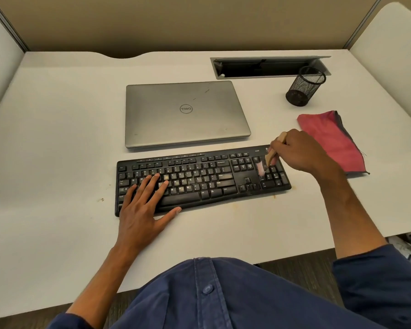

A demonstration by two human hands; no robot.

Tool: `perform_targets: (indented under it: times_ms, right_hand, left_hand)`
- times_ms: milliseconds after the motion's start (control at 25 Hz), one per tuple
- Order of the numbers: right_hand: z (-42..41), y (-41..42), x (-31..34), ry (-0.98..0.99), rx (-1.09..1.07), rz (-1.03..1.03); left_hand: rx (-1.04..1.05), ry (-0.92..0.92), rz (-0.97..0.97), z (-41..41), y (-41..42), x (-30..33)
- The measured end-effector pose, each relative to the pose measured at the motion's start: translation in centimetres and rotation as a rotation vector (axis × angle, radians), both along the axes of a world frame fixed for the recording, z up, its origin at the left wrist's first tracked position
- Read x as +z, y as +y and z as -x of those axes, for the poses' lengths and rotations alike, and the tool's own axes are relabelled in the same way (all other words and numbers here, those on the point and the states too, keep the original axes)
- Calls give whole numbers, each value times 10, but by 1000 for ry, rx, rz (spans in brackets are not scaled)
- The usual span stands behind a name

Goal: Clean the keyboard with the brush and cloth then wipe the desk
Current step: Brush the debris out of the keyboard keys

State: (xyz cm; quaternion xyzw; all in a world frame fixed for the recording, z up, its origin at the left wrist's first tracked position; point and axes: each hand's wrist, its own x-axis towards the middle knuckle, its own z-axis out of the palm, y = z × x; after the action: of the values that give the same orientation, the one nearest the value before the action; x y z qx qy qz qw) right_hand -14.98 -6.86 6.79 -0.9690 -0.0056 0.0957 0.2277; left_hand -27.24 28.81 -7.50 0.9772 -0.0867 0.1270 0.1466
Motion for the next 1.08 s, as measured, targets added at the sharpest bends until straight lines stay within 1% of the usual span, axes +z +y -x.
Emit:
perform_targets:
  times_ms: [80,120,240,320,400,480,560,600,640,720,800,920,960,1080]
  right_hand:
    - [-5,0,-7,-135,-82,17]
    - [-6,1,-12,-168,-102,-34]
    - [-7,3,-23,-132,-43,-198]
    - [-7,-4,-25,-113,-56,-214]
    - [-8,-18,-21,-106,-123,-232]
    - [-11,-33,-15,-111,-184,-143]
    - [-16,-39,-12,-149,-228,60]
    - [-17,-36,-11,-183,-229,84]
    - [-17,-30,-12,-206,-217,17]
    - [-16,-14,-15,-191,-164,-232]
    - [-12,-3,-19,-139,-136,-316]
    - [-9,-8,-24,-99,-134,-306]
    - [-9,-13,-21,-105,-146,-263]
    - [-11,-26,-11,-175,-201,-31]
  left_hand:
    - [6,0,-3,0,0,0]
    - [7,-2,-3,0,0,0]
    - [4,-4,2,0,0,0]
    - [2,-3,-2,0,0,0]
    - [6,-5,-5,0,0,-1]
    - [7,-10,-6,0,-1,-1]
    - [6,-12,-10,0,0,0]
    - [5,-9,-12,0,0,0]
    - [5,-5,-12,0,0,0]
    - [9,0,-13,0,-1,-1]
    - [7,1,-9,0,0,-1]
    - [5,-3,-8,0,0,-1]
    - [6,-3,-10,0,1,-1]
    - [5,-4,-9,0,0,-1]
